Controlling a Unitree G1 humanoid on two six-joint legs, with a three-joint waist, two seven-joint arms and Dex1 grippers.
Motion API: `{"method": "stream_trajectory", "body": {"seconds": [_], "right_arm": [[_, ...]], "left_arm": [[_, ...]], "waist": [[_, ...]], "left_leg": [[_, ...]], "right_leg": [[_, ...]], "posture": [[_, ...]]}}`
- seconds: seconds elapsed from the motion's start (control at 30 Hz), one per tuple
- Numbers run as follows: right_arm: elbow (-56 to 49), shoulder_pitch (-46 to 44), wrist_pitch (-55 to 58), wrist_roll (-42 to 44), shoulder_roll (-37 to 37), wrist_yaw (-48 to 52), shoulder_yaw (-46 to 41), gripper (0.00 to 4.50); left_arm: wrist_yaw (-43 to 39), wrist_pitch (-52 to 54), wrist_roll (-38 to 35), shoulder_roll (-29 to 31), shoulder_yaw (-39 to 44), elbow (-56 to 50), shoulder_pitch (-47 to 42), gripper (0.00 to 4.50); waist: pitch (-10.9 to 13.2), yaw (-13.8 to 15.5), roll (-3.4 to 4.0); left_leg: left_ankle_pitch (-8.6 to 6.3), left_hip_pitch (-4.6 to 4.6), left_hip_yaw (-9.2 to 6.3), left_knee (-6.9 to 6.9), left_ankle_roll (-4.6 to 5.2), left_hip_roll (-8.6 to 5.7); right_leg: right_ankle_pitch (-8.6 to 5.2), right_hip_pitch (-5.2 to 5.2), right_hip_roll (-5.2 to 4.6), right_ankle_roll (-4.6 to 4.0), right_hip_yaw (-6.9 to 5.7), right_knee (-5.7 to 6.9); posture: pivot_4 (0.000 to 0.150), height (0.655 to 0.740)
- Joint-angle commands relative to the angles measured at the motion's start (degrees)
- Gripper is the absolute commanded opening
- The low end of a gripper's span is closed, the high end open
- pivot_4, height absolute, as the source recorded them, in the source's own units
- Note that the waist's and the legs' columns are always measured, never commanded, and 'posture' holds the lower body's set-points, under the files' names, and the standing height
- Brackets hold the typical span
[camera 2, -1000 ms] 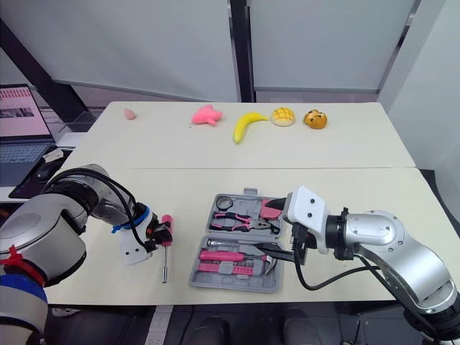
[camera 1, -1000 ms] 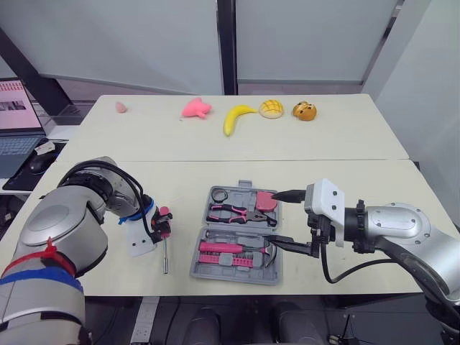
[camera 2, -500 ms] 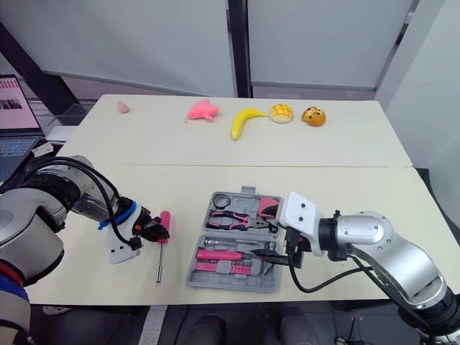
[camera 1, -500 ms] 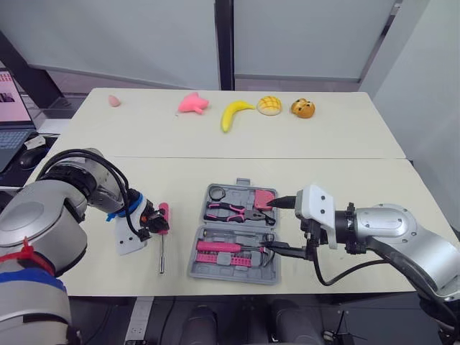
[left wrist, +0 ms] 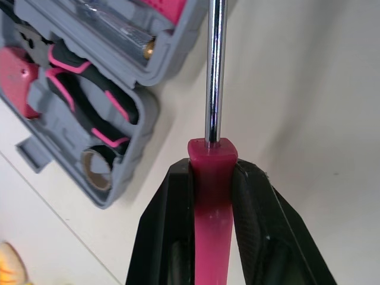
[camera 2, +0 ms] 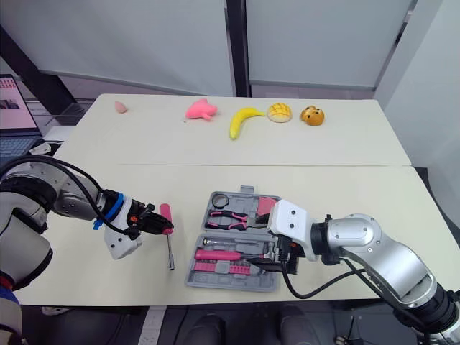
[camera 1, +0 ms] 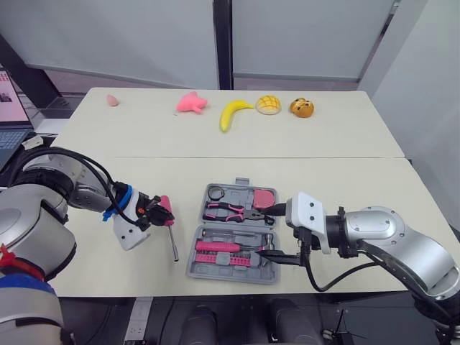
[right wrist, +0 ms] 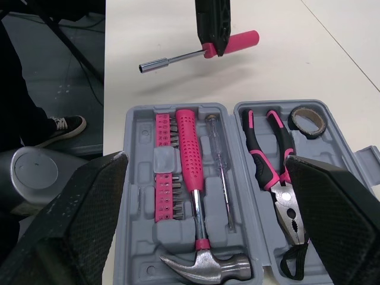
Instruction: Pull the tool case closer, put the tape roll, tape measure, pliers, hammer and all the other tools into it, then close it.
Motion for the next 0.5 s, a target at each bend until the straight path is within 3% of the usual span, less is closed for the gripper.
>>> {"method": "stream_trajectory", "body": {"seconds": [0.03,0.33,0.43,0.5], "right_arm": [[-0.33,-1.29,-1.15,-0.64,0.49,0.78,0.65,4.5],[0.84,-3.25,-1.22,-2.6,1.95,1.21,2.89,4.5],[0.9,-3.8,-1.08,-3.1,2.59,0.99,3.43,4.5],[0.91,-4.1,-1.01,-3.31,2.95,0.96,3.61,4.5]], "left_arm": [[-5.86,-0.98,-6.55,1.57,4.44,0.47,0.89,0.51],[-24.64,3.51,-25.98,1.79,14.88,-0.06,7.38,0.51],[-35.49,6.57,-37.42,1.72,18.41,0.1,11.55,0.51],[-47.2,14.19,-49.64,1.46,22.58,-2.15,16.91,0.51]], "waist": [[0.0,0.0,0.0],[0.0,-0.05,0.0],[0.0,-0.12,0.01],[0.0,-0.32,0.02]], "left_leg": [[0.0,0.0,0.0,0.0,0.0,0.0],[0.0,-0.17,-0.01,0.03,0.0,0.01],[0.0,-0.2,-0.02,0.03,0.0,0.02],[0.0,-0.22,-0.01,0.03,0.0,0.03]], "right_leg": [[0.0,0.0,0.0,0.0,0.0,0.0],[0.16,-0.2,0.01,-0.28,-0.01,0.06],[0.18,-0.25,0.01,-0.31,-0.02,0.07],[0.19,-0.27,0.01,-0.33,-0.02,0.08]], "posture": [[0.15,0.74],[0.15,0.74],[0.15,0.74],[0.15,0.74]]}}
